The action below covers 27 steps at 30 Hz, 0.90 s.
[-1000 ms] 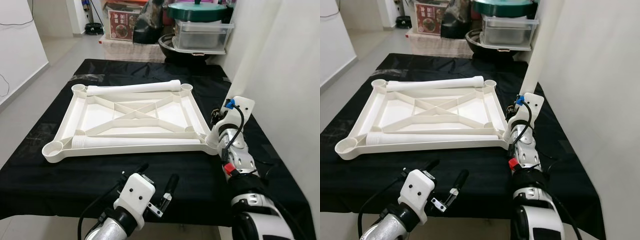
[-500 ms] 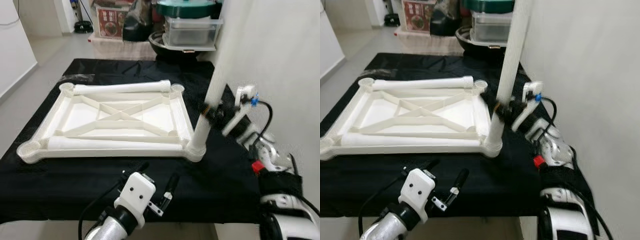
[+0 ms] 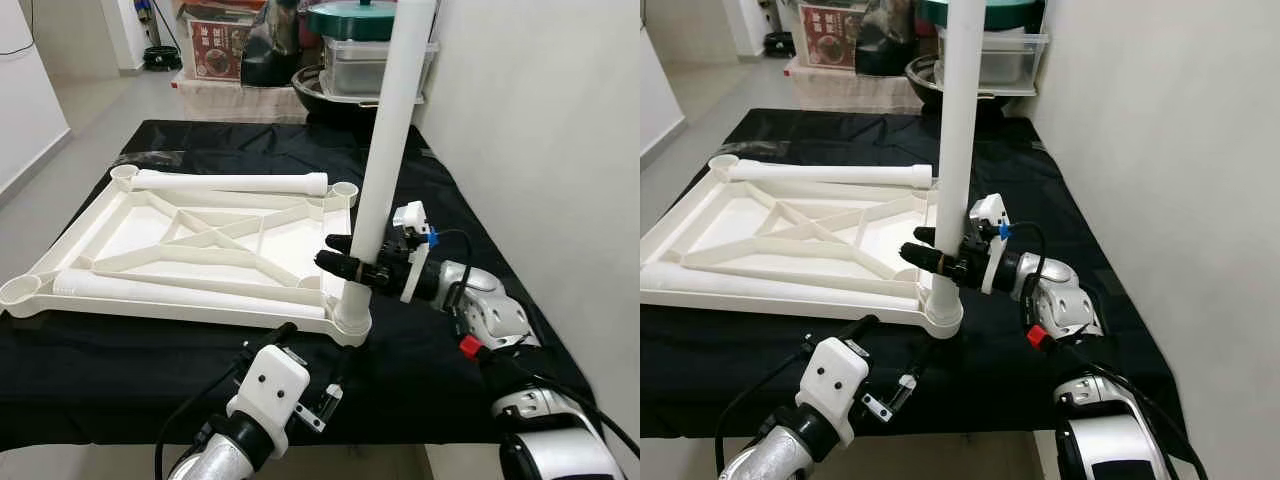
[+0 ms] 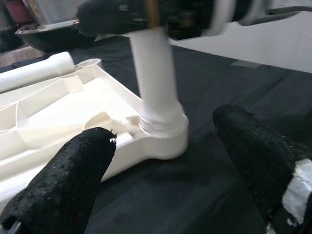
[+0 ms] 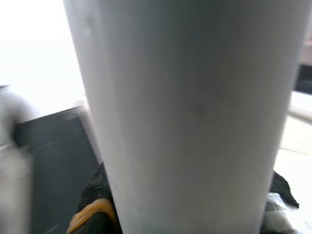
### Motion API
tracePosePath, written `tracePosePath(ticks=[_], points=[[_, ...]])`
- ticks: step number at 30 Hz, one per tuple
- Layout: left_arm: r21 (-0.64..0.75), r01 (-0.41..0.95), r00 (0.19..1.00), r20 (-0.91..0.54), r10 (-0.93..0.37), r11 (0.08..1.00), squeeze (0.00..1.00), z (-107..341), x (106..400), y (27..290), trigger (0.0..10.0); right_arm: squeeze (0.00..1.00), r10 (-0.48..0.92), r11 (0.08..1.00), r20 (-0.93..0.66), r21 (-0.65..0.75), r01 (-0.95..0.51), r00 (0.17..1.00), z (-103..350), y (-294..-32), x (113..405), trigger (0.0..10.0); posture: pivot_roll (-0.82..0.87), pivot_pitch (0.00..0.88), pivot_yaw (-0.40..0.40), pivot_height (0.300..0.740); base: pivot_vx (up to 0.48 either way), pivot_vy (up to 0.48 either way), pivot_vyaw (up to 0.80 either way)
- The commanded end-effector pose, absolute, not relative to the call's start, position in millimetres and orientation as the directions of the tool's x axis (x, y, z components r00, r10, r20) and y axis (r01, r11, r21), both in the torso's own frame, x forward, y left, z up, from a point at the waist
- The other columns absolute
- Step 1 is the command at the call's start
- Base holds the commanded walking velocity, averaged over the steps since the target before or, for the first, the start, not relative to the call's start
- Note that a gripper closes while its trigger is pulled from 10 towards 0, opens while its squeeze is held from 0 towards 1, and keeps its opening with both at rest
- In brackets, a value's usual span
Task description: Building children table
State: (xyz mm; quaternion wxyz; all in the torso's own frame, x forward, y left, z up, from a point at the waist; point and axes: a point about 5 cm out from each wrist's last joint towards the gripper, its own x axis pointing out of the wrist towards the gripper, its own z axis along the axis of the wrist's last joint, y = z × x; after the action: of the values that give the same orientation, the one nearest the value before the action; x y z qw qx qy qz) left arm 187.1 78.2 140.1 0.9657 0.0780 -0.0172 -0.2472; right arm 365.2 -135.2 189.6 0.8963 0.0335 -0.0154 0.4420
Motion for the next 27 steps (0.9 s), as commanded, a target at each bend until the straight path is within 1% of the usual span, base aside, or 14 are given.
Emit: tracePosePath(ticks=[1, 2, 4, 5, 6, 9, 10, 12, 16, 17, 19, 20, 21, 27], points=[[0.157, 0.475, 0.878, -0.016, -0.478, 0.866, 0.0, 137.1, 186.4, 78.4, 10.0, 0.0, 0.719, 0.685, 0.098, 0.068, -0.725, 0.688, 194.8, -142.9, 371.5, 0.0, 0.15, 0.042, -0.071, 0.74, 0.0, 0.0, 0.0], [0.156, 0.475, 0.878, -0.016, -0.479, 0.866, 0.0, 137.2, 186.5, 78.5, 10.0, 0.0, 0.612, 0.782, 0.087, 0.083, -0.617, 0.786, 194.0, -150.7, 378.8, 0.0, 0.14, 0.042, -0.069, 0.74, 0.0, 0.0, 0.0], [0.156, 0.476, 0.877, -0.016, -0.479, 0.866, 0.0, 137.2, 186.5, 78.6, 10.0, 0.0, 0.553, 0.825, 0.077, 0.089, -0.558, 0.83, 193.2, -154.7, 382.3, 0.0, 0.14, 0.042, -0.069, 0.74, 0.0, 0.0, 0.0], [0.156, 0.479, 0.876, -0.017, -0.482, 0.864, 0.0, 137.1, 186.5, 78.5, 10.0, 0.0, 0.14, 0.984, -0.022, 0.113, -0.137, 0.99, 179.8, -185.6, 390.6, 0.0, 0.14, 0.043, -0.066, 0.74, 0.0, 0.0, 0.0], [0.156, 0.479, 0.876, -0.017, -0.483, 0.864, 0.0, 137.0, 186.5, 78.5, 10.0, 0.0, 0.018, 0.993, -0.055, 0.117, -0.012, 0.998, 174.8, -194.7, 390.5, 0.0, 0.14, 0.043, -0.066, 0.74, 0.0, 0.0, 0.0], [0.156, 0.48, 0.875, -0.017, -0.484, 0.863, 0.0, 137.1, 186.6, 78.4, 10.0, 0.0, -0.132, 0.987, -0.081, 0.081, 0.138, 0.988, 168.6, -206.6, 386.9, 0.0, 0.14, 0.044, -0.068, 0.74, 0.0, 0.0, 0.0], [0.157, 0.481, 0.875, -0.017, -0.484, 0.863, 0.0, 137.1, 186.6, 78.4, 10.0, 0.0, -0.264, 0.961, -0.088, 0.064, 0.27, 0.96, 164.7, -216.3, 380.2, 0.0, 0.14, 0.045, -0.068, 0.74, 0.0, 0.0, 0.0], [0.159, 0.481, 0.874, -0.016, -0.485, 0.862, 0.0, 137.4, 186.4, 78.2, 10.0, 0.0, -0.414, 0.905, -0.096, 0.065, 0.421, 0.905, 159.9, -226.5, 368.9, 0.0, 0.14, 0.044, -0.069, 0.74, 0.0, 0.0, 0.0], [0.159, 0.478, 0.876, -0.016, -0.482, 0.864, 0.0, 137.5, 186.7, 78.5, 10.0, 0.0, -0.469, 0.878, -0.09, 0.06, 0.475, 0.879, 157.9, -219.2, 362.0, 0.0, 0.14, 0.045, -0.068, 0.74, 0.0, 0.0, 0.0], [0.159, 0.479, 0.875, -0.016, -0.483, 0.863, 0.0, 137.6, 186.8, 78.3, 10.0, 0.0, -0.425, 0.896, -0.09, 0.103, 0.433, 0.901, 157.7, -209.1, 364.3, 10.0, 0.14, 0.044, -0.069, 0.74, 0.0, 0.0, 0.0], [0.159, 0.48, 0.875, -0.015, -0.484, 0.863, 0.0, 137.6, 186.8, 78.2, 10.0, 0.0, -0.389, 0.907, -0.09, 0.136, 0.398, 0.917, 157.6, -202.0, 366.3, 10.0, 0.14, 0.043, -0.069, 0.74, 0.0, 0.0, 0.0], [0.159, 0.48, 0.875, -0.015, -0.484, 0.863, 0.0, 137.6, 186.9, 78.2, 10.0, 0.18, -0.353, 0.92, -0.067, 0.159, 0.359, 0.933, 160.5, -195.9, 368.5, 10.0, 0.14, 0.043, -0.068, 0.74, 0.0, 0.0, 0.0], [0.159, 0.479, 0.875, -0.015, -0.483, 0.863, 0.0, 137.4, 186.8, 78.2, 10.0, 1.0, -0.321, 0.931, -0.033, 0.174, 0.322, 0.946, 164.7, -192.5, 370.5, 10.0, 0.14, 0.041, -0.069, 0.74, 0.0, 0.0, 0.0], [0.16, 0.479, 0.875, -0.016, -0.483, 0.863, 0.0, 137.1, 186.5, 77.8, 10.0, 1.0, -0.253, 0.957, 0.076, 0.168, 0.238, 0.964, 179.3, -189.4, 378.6, 10.0, 0.14, 0.035, -0.071, 0.74, 0.0, 0.0, 0.0]])
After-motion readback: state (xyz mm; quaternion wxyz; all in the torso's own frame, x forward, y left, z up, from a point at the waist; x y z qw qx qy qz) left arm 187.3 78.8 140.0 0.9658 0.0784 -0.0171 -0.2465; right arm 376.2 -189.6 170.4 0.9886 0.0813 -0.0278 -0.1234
